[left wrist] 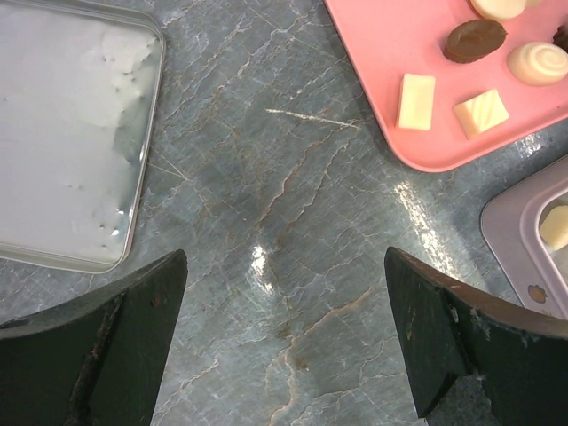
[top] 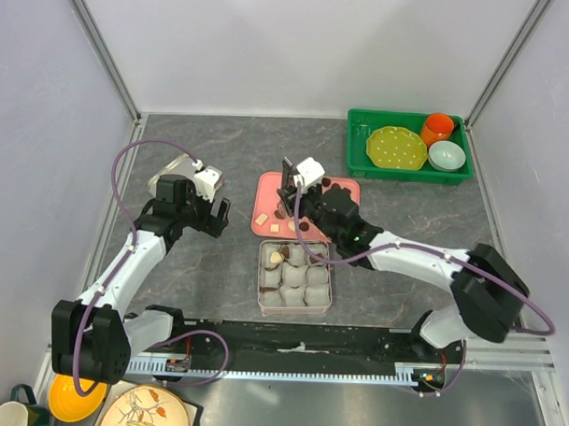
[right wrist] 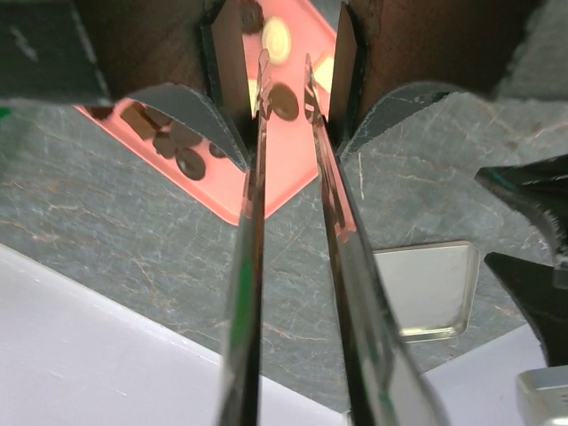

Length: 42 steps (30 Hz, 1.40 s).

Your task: Pack the chocolate

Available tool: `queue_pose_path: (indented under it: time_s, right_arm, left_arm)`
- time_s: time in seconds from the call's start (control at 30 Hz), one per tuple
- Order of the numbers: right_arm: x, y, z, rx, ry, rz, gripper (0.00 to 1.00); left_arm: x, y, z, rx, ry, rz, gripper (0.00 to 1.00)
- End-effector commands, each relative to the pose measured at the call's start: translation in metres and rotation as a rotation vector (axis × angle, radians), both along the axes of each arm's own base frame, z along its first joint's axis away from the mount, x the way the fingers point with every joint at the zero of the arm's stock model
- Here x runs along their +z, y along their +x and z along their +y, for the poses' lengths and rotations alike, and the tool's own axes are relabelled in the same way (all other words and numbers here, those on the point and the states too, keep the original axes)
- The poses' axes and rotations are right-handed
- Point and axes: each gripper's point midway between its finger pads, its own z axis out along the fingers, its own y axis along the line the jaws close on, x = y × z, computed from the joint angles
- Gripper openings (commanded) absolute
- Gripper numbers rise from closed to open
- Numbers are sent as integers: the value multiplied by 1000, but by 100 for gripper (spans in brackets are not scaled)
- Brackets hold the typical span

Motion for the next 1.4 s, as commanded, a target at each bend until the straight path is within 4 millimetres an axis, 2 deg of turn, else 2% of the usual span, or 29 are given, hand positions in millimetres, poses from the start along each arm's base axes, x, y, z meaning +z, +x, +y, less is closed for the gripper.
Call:
queue_pose_path:
  time_s: [0.0,0.2,0.4,0.83,1.03,1.13,1.23,1.37]
  right_arm:
    - [35,25,21,-13,109,-91,45]
    - [6,48,37,-2,86,-50,49]
    - [-10,58,43,0,68,-24,53]
    - [-36,63,49,15,72,45,53]
    - [-52,65,41,-3,45,70,53]
    - [-57,64,39,-2,44,83,52]
    - [-58,63,38,1,45,92,46]
    - [-49,62,37,5,51,82,38]
  left_arm:
    - [15,8,6,-7,39,-64,99]
    - [11,6,8,-10,55,-61,99]
    - [11,7,11,-8,69,-70,99]
    - [10,7,11,-8,73,-71,99]
    - [7,6,12,-9,76,-68,99]
    - [7,6,12,-8,73,-68,99]
    - [6,6,12,-8,73,-67,99]
    - [6,6,12,-8,73,-68,99]
